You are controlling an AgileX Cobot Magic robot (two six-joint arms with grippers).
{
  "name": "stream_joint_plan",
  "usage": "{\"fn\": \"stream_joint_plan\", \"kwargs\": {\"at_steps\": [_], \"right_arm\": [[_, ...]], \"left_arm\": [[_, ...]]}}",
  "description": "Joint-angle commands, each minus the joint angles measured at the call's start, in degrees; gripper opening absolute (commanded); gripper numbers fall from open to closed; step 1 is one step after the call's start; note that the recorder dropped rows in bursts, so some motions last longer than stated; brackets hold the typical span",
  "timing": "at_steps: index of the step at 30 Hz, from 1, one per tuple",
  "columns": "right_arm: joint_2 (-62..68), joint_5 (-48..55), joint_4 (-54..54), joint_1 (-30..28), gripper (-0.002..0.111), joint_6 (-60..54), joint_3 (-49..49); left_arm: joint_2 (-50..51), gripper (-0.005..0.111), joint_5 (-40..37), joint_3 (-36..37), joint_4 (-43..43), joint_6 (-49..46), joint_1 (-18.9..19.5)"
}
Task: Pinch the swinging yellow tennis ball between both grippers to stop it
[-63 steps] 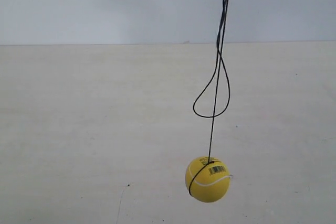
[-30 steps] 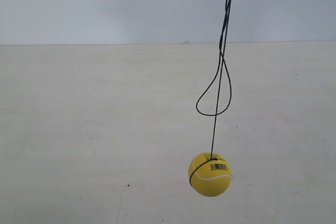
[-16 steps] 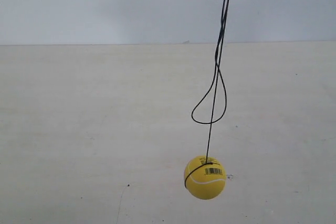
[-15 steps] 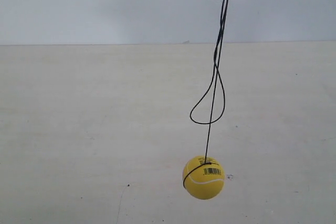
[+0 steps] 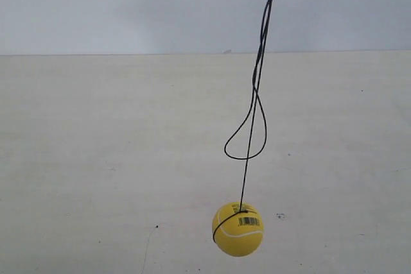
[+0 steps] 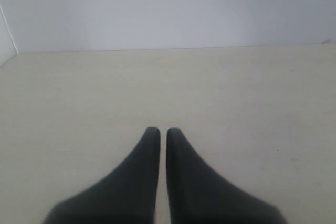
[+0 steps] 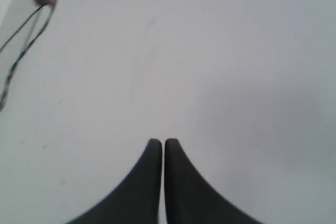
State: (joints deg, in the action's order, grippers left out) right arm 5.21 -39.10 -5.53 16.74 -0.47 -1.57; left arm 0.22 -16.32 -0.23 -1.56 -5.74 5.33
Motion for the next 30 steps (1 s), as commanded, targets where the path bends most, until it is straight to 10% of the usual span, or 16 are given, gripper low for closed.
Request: {"fn": "stream_joint_plan", "kwargs": {"at_steps": [1, 10, 30], "right_arm": [[-4.8, 2.7, 4.6, -10.0, 0.000, 0.5, 0.4], [-5.2, 7.6, 2.0, -14.2, 0.000, -0.6, 1.6], [-5.2, 57.4, 1.4, -14.2, 0.000, -4.2, 1.6]], "left_arm": [[-0.2, 0.005, 0.0, 0.2, -0.1, 0.3, 0.1], [-0.2, 0.005, 0.0, 0.2, -0.1, 0.3, 0.1], [-0.2, 0.005, 0.0, 0.2, -0.1, 0.3, 0.1]]}}
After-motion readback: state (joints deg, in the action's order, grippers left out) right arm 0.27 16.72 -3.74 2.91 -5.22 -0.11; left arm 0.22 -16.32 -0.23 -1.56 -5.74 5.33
